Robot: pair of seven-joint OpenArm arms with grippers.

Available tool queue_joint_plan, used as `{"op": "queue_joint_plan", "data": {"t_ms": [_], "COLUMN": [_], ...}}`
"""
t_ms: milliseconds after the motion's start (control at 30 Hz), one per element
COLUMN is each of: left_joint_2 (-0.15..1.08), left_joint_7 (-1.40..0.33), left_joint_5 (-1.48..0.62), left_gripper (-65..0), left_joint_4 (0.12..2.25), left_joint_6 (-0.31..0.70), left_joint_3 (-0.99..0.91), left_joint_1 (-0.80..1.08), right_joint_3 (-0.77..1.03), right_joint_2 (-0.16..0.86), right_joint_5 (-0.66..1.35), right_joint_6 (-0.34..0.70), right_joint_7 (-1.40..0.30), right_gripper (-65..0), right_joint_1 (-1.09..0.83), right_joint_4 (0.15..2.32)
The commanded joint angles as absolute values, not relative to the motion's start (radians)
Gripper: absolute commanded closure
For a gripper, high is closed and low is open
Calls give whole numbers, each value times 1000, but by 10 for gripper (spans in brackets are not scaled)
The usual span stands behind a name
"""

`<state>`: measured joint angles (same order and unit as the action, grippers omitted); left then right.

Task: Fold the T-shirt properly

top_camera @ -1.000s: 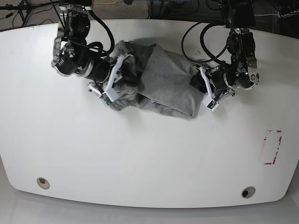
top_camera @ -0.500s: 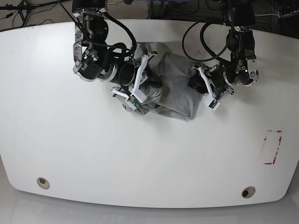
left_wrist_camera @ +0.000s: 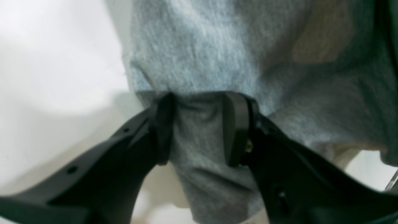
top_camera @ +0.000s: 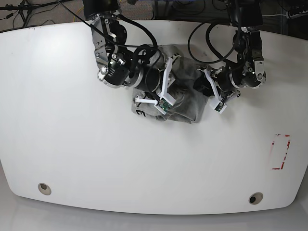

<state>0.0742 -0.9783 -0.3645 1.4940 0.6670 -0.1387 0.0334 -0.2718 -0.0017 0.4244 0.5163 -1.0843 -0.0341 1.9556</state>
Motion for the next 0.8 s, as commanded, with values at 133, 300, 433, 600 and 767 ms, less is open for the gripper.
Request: {"op": "queue_joint_plan", "data": {"t_ms": [133,300,433,600,767], "left_joint_2": [70,70,70,70,58], "left_joint_7": [-1078,-1078,-1078,-1078,-1078], "left_joint_5": [-300,-300,-300,-302,-317], "left_gripper": [-247,-247,-247,-247,-247], "left_joint_4": [1478,1478,1478,1481,1486], "left_joint_6": [654,654,656,659,662], "left_joint_3": [-134,-134,-134,-134,-137], "left_joint_1": [51,48,44,41,27], "right_joint_3": [-282,-291,-323,-329,-328], "right_joint_2": [-50,-62,-56,-25,-1], "right_joint_5": [366,354,351,352,357], "right_joint_6": [518,518,518,518,527], "right_joint_7": [-1007,-1007,-1007,-1007,-1004], "right_gripper": [-387,-428,-420,-393,-376], "right_joint_1": [19,44,44,36,13], "right_joint_4": [1949,1951,1954,2006,2023]}}
